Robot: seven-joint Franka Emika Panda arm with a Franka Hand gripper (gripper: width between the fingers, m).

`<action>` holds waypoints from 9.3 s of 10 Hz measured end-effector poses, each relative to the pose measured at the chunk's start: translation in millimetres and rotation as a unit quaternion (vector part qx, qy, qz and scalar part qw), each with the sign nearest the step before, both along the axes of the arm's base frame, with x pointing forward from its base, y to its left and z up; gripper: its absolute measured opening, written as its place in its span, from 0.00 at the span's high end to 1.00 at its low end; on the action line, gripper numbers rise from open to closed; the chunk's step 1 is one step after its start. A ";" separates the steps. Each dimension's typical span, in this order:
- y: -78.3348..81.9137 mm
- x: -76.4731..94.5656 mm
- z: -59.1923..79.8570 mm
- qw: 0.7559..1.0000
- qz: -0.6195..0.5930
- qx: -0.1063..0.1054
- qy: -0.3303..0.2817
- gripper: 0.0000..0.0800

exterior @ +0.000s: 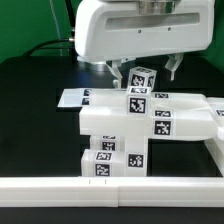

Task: Assemble chair

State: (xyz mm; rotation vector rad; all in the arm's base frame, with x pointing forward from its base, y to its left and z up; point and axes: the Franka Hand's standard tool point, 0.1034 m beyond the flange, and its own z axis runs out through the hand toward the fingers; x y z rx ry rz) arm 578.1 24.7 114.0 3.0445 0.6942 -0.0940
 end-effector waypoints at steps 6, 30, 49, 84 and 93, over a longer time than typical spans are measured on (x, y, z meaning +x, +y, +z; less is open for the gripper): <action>-10.0 4.7 0.3 0.991 0.132 0.005 -0.006 0.53; -18.8 4.3 -1.6 0.811 -0.584 -0.001 -0.010 0.66; -15.9 5.1 -0.9 0.903 -0.430 0.008 -0.006 0.19; -10.4 8.5 0.4 0.850 -0.527 0.023 -0.003 0.19; -11.9 7.4 0.1 0.983 -0.184 0.012 -0.014 0.19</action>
Offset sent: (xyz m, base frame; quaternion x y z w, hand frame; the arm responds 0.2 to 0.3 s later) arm 0.0000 0.0000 0.0000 0.0000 0.0000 0.0000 1.0000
